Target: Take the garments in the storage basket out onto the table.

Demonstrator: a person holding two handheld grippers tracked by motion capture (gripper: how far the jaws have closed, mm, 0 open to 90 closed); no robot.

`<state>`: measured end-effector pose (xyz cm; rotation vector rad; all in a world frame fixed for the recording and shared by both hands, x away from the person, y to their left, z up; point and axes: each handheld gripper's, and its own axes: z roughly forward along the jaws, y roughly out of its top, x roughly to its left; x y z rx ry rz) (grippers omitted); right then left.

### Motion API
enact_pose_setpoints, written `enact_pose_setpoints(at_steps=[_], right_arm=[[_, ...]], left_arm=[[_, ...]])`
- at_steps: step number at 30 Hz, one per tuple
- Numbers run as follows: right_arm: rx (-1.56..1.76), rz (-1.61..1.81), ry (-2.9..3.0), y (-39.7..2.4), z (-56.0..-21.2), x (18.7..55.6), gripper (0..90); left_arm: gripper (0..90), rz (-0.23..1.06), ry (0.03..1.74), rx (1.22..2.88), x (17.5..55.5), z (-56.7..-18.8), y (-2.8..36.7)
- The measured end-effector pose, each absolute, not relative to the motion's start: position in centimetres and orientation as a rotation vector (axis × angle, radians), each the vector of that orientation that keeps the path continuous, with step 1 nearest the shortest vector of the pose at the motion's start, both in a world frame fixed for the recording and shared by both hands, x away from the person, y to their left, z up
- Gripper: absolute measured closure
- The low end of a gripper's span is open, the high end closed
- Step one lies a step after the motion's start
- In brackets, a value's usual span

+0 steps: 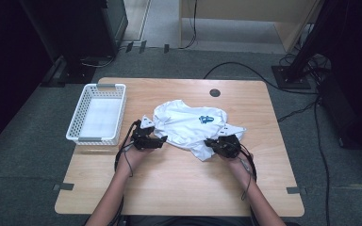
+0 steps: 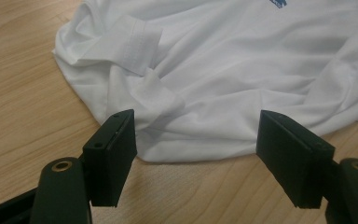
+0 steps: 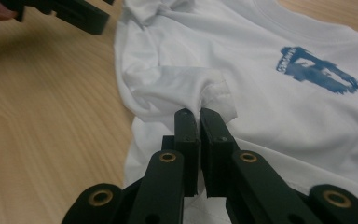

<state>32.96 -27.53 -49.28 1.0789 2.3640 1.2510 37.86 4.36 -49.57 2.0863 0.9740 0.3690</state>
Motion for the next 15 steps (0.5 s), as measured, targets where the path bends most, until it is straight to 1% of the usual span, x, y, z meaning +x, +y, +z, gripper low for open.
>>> enact_pose_setpoints(at_steps=[6,11,12,13,14,15], right_arm=[[0.999,1.292,2.405,-26.1,-48.2,31.7,87.7],[0.948,1.299,2.448,-24.7,-48.1,31.1,82.1],[0.943,1.301,2.455,-24.5,-48.1,31.1,82.2],[0.940,1.301,2.463,-24.4,-48.1,31.0,83.3],[0.935,1.293,2.475,-24.2,-48.2,30.9,87.4],[0.925,1.286,2.486,-24.0,-48.4,30.8,89.0]], left_arm=[[29.4,0.372,0.974,2.081,37.8,-49.4,4.5],[29.4,0.377,0.968,2.084,37.8,-49.3,4.4],[29.4,0.375,0.971,2.082,37.8,-49.4,4.4],[29.4,0.374,0.973,2.082,37.8,-49.4,4.5],[29.5,0.374,0.971,2.087,37.8,-49.4,4.5],[29.5,0.374,0.972,2.087,37.8,-49.5,4.5]])
